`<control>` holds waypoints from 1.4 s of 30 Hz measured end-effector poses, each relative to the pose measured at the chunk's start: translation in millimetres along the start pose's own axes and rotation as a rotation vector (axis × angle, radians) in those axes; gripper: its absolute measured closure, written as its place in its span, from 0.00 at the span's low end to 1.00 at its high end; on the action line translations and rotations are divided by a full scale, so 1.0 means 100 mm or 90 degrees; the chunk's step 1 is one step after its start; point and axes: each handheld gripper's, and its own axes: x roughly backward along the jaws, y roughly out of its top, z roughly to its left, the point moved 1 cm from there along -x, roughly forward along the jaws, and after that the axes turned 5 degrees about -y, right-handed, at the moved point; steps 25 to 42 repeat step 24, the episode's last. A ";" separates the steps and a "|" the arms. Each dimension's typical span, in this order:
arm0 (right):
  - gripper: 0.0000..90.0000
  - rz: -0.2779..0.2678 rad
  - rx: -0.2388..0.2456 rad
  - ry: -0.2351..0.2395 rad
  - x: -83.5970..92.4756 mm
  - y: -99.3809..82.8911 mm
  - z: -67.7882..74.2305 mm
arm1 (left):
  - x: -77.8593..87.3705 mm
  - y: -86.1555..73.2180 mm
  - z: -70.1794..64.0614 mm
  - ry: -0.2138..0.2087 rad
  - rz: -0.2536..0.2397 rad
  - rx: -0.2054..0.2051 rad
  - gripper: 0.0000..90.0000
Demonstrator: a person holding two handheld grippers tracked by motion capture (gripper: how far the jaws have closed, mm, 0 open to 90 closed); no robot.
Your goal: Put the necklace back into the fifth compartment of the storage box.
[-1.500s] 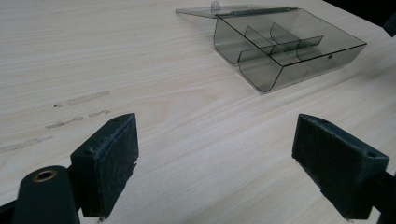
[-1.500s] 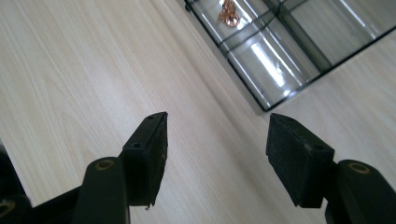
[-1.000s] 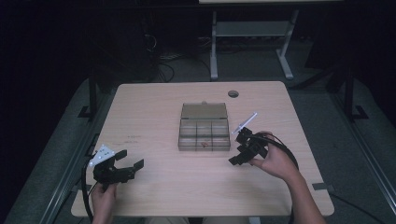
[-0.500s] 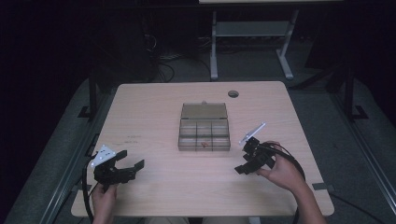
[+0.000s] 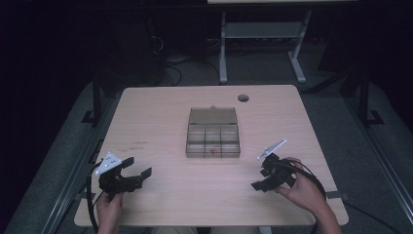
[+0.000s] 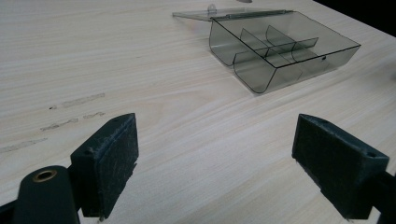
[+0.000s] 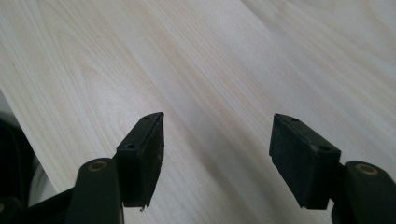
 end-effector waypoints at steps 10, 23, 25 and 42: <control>0.39 -0.005 -0.027 0.002 -0.02 -0.25 0.03 | -0.01 0.00 -0.03 -0.001 0.003 -0.005 0.16; 0.38 -0.043 -0.042 -0.014 0.08 -0.49 0.18 | -0.04 0.01 -0.07 -0.004 0.006 -0.015 0.16; 0.38 -0.047 -0.043 -0.016 0.07 -0.53 0.21 | -0.03 0.01 -0.07 -0.005 0.008 -0.016 0.16; 0.38 -0.047 -0.043 -0.016 0.07 -0.53 0.21 | -0.03 0.01 -0.07 -0.005 0.008 -0.016 0.16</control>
